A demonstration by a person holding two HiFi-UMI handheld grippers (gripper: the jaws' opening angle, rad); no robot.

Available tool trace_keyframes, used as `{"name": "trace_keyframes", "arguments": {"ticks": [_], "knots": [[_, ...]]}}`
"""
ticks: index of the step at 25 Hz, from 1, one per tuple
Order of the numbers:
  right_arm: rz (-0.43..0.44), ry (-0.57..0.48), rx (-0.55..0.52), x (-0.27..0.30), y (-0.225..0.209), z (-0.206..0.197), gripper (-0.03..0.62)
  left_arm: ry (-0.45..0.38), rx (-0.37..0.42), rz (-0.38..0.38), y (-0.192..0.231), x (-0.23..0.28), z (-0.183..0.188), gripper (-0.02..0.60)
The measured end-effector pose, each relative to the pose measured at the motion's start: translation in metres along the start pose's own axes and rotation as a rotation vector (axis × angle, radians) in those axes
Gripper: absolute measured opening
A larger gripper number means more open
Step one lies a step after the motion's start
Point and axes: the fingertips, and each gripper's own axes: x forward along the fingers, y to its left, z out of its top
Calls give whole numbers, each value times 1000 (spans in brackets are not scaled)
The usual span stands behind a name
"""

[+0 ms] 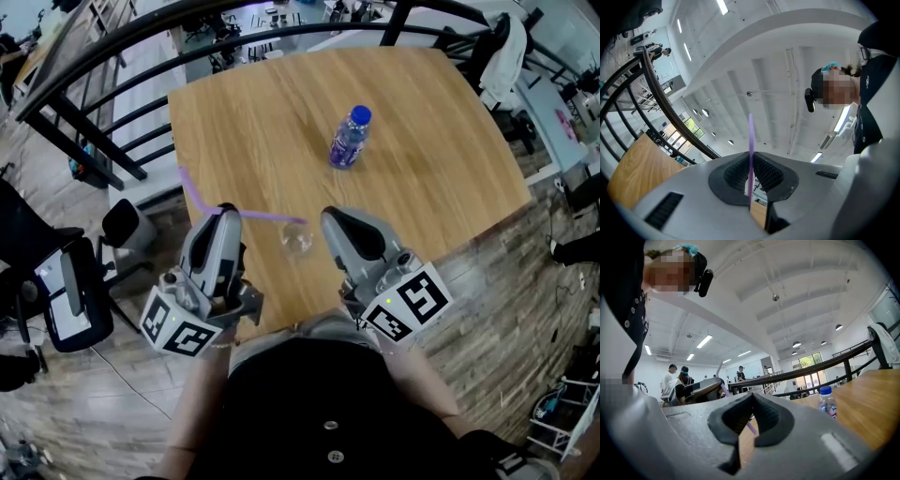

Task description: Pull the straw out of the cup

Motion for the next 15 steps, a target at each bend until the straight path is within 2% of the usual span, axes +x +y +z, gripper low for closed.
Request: {"name": "trace_keyframes", "arguments": {"ticks": [15], "knots": [[10,6,-7,-5,5,-3,-2,-5,-1,-6,-1,-2,1,40]]}}
